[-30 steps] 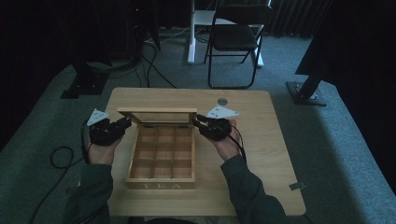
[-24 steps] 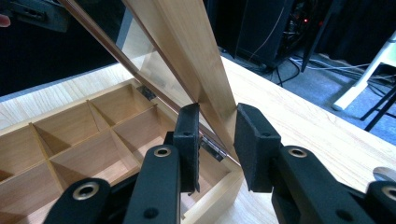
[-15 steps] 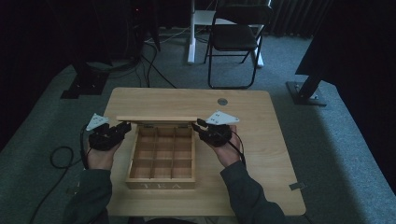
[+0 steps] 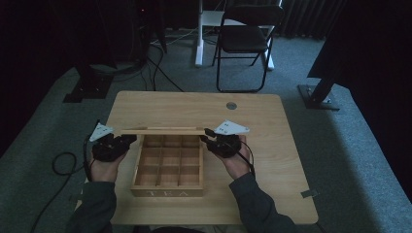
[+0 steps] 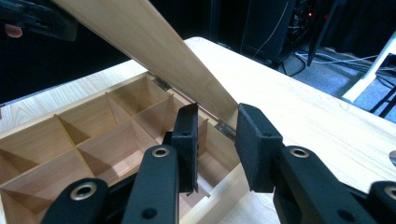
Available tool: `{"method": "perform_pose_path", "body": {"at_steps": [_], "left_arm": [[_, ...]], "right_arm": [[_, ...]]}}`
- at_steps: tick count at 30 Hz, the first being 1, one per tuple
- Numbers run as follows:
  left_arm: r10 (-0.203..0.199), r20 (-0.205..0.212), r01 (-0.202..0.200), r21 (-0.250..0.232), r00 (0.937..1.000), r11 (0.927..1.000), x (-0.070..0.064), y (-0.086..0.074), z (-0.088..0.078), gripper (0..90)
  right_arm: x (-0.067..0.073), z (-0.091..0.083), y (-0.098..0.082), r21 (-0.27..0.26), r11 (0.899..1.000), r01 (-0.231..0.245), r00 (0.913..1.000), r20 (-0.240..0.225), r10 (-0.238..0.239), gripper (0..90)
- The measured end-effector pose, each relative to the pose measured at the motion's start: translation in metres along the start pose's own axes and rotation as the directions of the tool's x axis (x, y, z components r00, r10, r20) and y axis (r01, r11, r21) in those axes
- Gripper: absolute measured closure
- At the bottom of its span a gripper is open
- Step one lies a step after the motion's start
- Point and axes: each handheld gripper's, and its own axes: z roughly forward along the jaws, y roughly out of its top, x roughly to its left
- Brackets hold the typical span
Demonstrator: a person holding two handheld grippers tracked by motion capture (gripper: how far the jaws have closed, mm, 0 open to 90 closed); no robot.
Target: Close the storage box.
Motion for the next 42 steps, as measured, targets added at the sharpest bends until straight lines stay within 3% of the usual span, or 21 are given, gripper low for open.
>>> {"method": "perform_pose_path", "body": {"at_steps": [20, 42], "left_arm": [[0.008, 0.019, -0.008, 0.025, 0.9998, 0.9997, 0.0, -0.013, -0.005, 74.6], [0.023, 0.019, -0.024, 0.039, 0.9995, 0.999, 0.004, -0.024, -0.006, 76.0]], "right_arm": [[0.007, -0.004, -0.016, 0.005, 0.999, -0.041, 0.9987, -0.032, 0.041, 68.6], [0.013, -0.006, -0.027, 0.014, 0.999, -0.044, 0.9984, -0.035, 0.044, 68.5]]}}
